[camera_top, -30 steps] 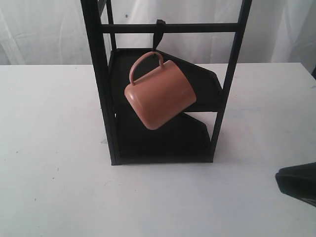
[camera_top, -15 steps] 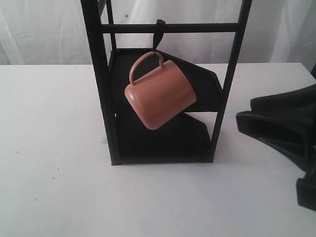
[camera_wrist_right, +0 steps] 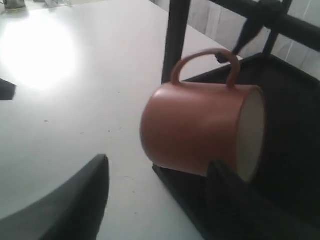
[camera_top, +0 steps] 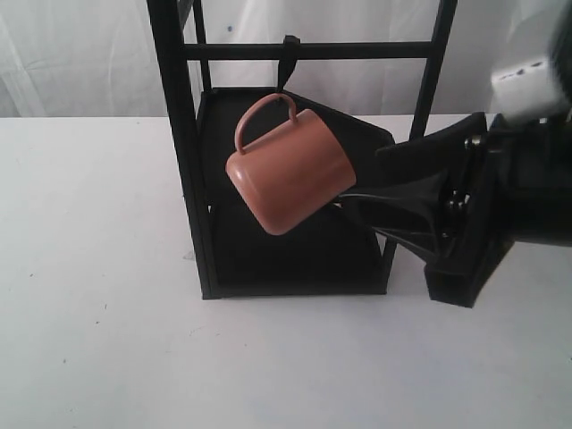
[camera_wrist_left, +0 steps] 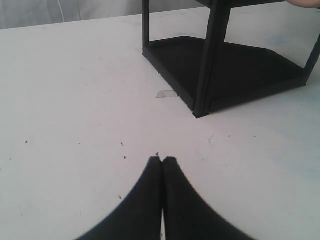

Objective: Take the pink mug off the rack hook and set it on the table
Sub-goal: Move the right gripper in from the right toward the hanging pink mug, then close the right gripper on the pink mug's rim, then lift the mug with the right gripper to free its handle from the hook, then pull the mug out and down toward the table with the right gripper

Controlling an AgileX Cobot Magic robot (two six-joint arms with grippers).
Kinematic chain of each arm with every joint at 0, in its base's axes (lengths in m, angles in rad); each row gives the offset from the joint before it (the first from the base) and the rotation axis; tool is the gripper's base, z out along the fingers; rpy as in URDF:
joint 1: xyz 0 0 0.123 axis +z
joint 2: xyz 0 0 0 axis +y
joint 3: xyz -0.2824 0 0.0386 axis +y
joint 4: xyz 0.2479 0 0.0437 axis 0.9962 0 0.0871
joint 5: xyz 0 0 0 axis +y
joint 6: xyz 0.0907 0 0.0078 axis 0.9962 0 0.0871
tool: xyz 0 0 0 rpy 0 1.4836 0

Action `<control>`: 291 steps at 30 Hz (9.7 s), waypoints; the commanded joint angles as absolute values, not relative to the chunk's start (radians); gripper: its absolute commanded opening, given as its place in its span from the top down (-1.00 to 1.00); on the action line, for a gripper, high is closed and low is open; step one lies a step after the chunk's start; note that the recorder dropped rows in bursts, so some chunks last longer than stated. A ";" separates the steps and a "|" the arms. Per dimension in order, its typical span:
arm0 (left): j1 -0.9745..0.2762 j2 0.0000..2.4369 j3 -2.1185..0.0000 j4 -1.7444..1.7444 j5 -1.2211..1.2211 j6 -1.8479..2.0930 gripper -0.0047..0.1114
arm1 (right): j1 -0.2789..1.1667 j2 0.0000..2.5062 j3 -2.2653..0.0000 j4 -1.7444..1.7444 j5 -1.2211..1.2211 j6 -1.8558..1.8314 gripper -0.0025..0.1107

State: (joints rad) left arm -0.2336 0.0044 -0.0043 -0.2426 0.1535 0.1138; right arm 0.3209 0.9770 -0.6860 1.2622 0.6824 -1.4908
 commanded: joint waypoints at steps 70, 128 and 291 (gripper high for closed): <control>-0.231 0.000 0.000 -0.245 0.151 0.108 0.92 | 0.303 1.409 -0.851 1.508 0.914 -1.883 -0.01; -0.231 0.000 0.000 -0.245 0.151 0.108 0.92 | 0.319 1.493 -0.877 1.555 0.996 -1.884 0.41; -0.231 0.000 0.000 -0.245 0.151 0.108 0.92 | 0.677 1.572 -0.793 0.167 0.725 -0.536 0.96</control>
State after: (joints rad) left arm -0.2336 0.0044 -0.0043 -0.2426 0.1535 0.1138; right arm 0.6749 1.5642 -0.7883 0.1628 0.7373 -0.5222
